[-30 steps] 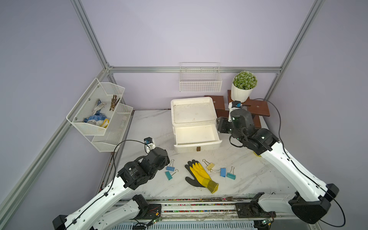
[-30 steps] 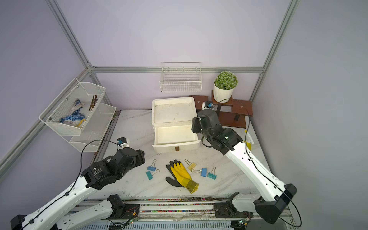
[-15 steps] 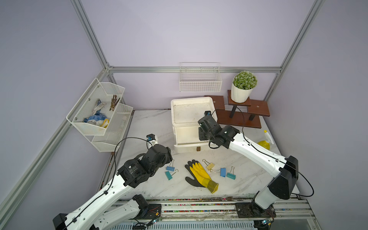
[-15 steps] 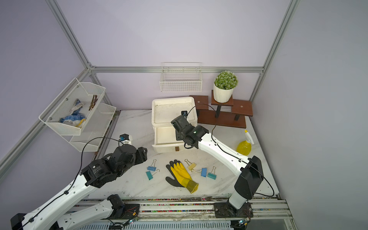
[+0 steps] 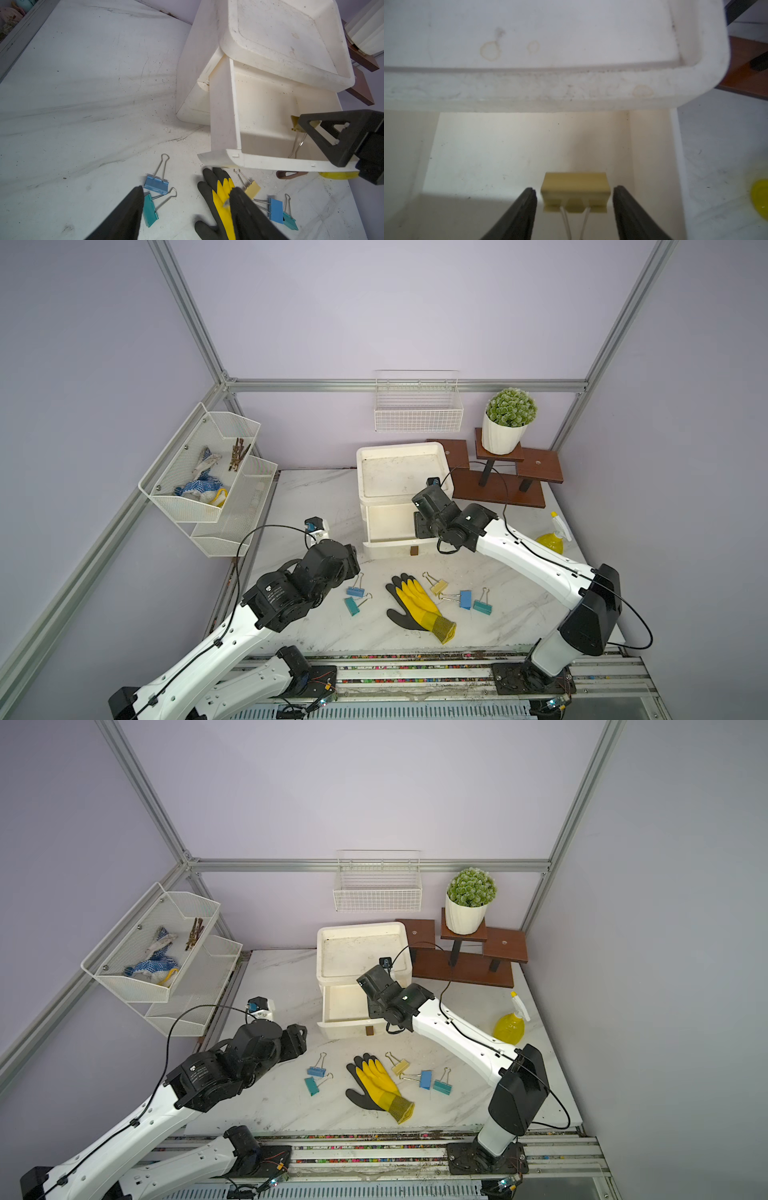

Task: Put the binder clips in the drawer according to color
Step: Place the binder clip in the drawer, then pick up the binder clip at the center of the board.

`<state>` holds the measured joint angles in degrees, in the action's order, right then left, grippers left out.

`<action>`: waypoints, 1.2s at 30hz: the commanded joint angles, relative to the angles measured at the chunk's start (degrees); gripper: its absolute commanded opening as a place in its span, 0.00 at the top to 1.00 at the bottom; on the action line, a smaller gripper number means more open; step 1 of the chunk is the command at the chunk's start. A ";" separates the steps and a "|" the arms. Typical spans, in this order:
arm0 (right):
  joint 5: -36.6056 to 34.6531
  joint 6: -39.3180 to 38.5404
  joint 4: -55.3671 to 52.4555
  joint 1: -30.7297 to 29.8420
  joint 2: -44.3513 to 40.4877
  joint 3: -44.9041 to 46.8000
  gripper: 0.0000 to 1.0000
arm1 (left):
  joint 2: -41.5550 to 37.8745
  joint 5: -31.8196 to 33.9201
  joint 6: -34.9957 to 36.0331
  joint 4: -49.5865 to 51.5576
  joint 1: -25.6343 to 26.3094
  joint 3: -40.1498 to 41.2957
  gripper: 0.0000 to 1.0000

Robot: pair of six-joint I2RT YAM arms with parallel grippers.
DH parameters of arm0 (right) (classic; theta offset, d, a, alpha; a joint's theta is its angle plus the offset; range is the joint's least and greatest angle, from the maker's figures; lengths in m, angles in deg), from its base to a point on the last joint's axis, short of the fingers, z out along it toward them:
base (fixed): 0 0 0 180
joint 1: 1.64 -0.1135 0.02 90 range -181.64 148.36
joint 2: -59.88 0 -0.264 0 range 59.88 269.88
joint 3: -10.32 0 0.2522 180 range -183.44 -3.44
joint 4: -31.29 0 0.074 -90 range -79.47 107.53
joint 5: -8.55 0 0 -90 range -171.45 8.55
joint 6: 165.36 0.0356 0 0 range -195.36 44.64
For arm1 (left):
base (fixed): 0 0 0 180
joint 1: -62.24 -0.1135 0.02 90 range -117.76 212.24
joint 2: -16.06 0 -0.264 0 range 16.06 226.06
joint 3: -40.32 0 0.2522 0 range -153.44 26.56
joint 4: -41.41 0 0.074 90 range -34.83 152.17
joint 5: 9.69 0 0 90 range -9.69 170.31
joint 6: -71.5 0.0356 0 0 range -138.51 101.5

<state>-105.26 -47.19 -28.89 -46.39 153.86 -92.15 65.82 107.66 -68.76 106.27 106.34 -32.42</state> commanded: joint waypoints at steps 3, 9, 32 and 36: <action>-0.79 -1.43 -0.43 -0.31 -4.63 -1.18 0.22 | -0.40 1.30 2.16 -1.17 -0.09 -3.35 0.31; -5.21 -1.99 9.58 -0.25 -21.08 13.21 0.31 | -0.52 1.63 2.36 -1.21 -0.07 -4.28 0.31; 5.88 -5.09 50.50 -4.75 -33.44 66.30 0.11 | -1.28 1.77 2.43 -3.63 -0.02 -3.05 0.31; 3.76 -5.53 50.61 -6.71 -28.11 65.61 0.07 | -1.19 1.69 2.45 -3.70 0.03 -3.18 0.31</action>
<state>-99.21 -51.13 18.15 -52.01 124.09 -25.55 64.99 109.06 -67.10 105.35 106.38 -34.95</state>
